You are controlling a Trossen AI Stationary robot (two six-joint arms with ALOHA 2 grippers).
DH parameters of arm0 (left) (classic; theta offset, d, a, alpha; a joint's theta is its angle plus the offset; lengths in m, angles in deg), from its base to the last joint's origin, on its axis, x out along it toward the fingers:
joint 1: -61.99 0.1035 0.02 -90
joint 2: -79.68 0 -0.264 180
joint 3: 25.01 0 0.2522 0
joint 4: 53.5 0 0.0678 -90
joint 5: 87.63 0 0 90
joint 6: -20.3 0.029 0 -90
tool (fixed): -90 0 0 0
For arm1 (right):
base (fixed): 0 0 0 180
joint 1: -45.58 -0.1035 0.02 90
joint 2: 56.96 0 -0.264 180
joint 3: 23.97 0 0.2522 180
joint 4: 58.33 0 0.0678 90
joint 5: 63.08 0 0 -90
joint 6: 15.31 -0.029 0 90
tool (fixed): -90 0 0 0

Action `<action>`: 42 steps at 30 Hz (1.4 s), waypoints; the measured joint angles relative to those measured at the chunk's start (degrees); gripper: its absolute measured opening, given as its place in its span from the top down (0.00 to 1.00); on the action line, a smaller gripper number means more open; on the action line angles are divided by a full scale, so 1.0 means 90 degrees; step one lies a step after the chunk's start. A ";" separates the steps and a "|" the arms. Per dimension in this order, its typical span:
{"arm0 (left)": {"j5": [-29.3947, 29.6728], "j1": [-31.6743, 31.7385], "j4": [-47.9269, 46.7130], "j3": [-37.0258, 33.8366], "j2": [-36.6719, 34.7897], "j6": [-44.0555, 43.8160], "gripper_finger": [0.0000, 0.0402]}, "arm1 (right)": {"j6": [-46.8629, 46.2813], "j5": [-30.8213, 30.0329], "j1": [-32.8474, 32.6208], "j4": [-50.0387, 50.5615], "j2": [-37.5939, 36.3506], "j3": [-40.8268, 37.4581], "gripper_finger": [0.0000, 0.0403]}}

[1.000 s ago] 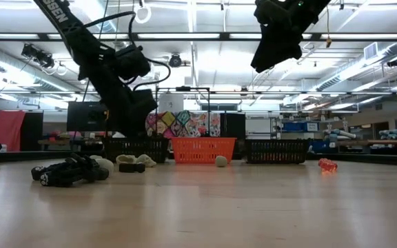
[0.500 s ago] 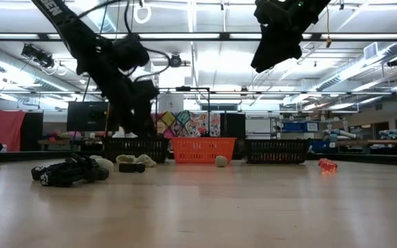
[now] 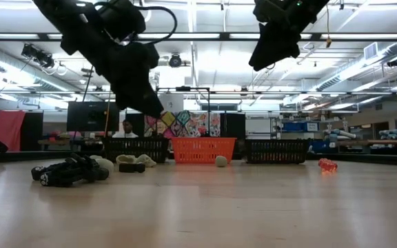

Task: Sort Halloween decoration
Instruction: Put the white skull toy into the left black bin

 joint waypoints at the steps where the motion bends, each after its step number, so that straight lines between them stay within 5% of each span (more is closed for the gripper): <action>1: 0.0057 -0.0134 0.0004 0.0000 0.0088 -0.0044 0.54 | 0.0000 0.0008 -0.0006 -0.0020 0.0000 0.0000 0.59; 10: 0.0623 -0.0867 0.0119 -0.0002 0.1026 0.0452 0.54 | 0.0301 0.0361 -0.0037 -0.0025 0.0000 0.0000 0.59; 28: 0.1065 -0.0767 0.0298 0.0002 0.1898 0.0484 0.54 | 0.0549 0.0516 -0.0222 -0.0006 0.0000 0.0000 0.59; 42: 0.0767 -0.0768 0.0226 0.0011 0.1871 0.0248 0.80 | 0.0549 0.0507 -0.0294 -0.0013 0.0000 0.0000 0.59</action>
